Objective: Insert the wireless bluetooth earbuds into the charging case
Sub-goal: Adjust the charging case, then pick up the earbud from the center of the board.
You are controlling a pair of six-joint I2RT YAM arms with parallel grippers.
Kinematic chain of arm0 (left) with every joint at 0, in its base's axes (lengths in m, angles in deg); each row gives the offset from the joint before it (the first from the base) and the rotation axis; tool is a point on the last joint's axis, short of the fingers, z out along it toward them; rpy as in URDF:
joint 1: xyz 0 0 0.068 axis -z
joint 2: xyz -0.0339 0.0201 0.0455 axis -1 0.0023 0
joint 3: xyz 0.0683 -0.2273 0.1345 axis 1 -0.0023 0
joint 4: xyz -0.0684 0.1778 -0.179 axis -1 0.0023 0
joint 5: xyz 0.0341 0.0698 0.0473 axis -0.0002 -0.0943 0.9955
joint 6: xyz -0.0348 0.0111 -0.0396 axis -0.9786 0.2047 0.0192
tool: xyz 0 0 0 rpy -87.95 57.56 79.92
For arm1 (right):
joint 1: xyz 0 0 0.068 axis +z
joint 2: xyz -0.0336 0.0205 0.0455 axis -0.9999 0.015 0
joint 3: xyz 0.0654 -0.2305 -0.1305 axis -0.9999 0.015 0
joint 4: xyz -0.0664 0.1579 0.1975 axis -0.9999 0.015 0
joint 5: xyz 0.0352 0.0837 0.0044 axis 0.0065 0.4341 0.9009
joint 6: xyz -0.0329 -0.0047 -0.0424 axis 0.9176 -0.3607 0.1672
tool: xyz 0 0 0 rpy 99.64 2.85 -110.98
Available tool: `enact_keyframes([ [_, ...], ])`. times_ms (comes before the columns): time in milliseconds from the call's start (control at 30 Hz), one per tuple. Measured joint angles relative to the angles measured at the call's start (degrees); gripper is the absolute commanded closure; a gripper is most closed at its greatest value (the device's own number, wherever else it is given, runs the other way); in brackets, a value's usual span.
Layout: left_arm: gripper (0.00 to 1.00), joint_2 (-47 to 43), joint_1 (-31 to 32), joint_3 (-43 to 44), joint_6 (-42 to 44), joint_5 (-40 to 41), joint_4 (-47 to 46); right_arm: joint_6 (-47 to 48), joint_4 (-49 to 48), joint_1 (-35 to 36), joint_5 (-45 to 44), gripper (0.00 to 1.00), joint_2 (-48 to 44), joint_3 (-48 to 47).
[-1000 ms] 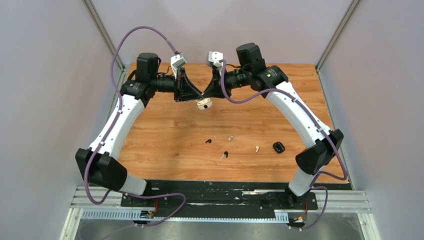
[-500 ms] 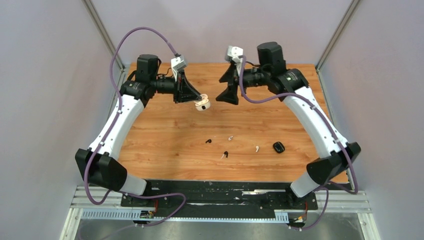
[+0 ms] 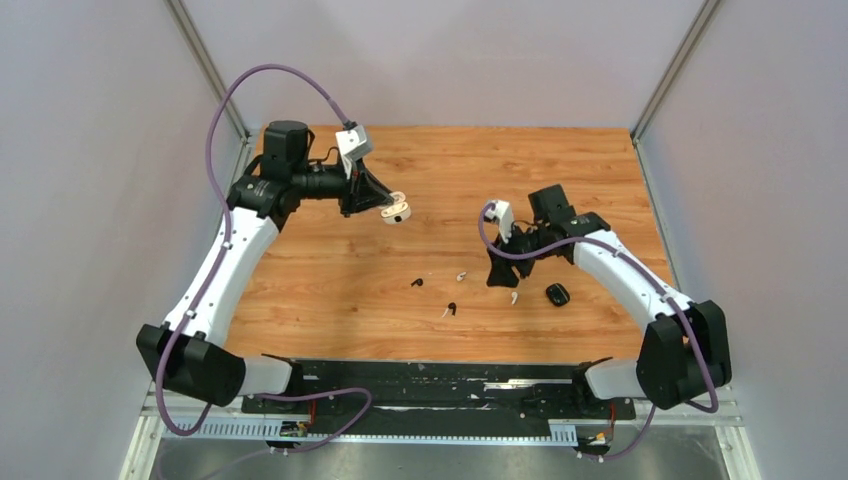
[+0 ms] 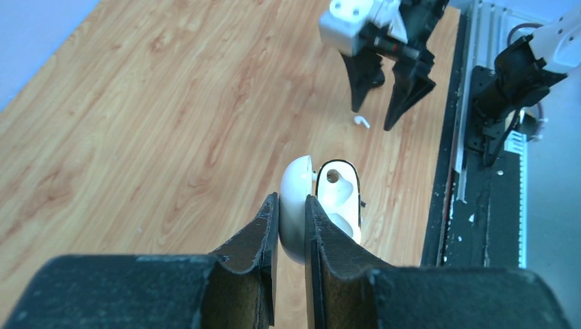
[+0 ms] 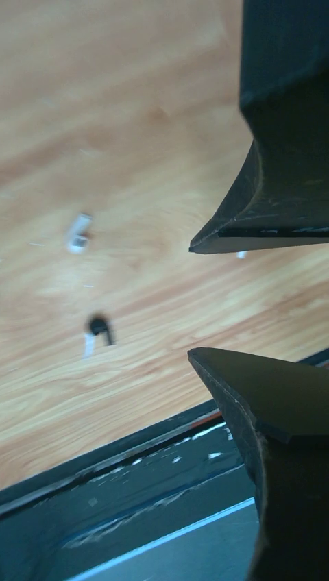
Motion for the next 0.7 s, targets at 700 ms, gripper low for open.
enact_keyframes([
  [700,1.00,-4.2,0.1,-4.5,2.1,4.5,1.2,-13.3,-10.6,-0.6,-22.9,0.61,7.0,13.2],
])
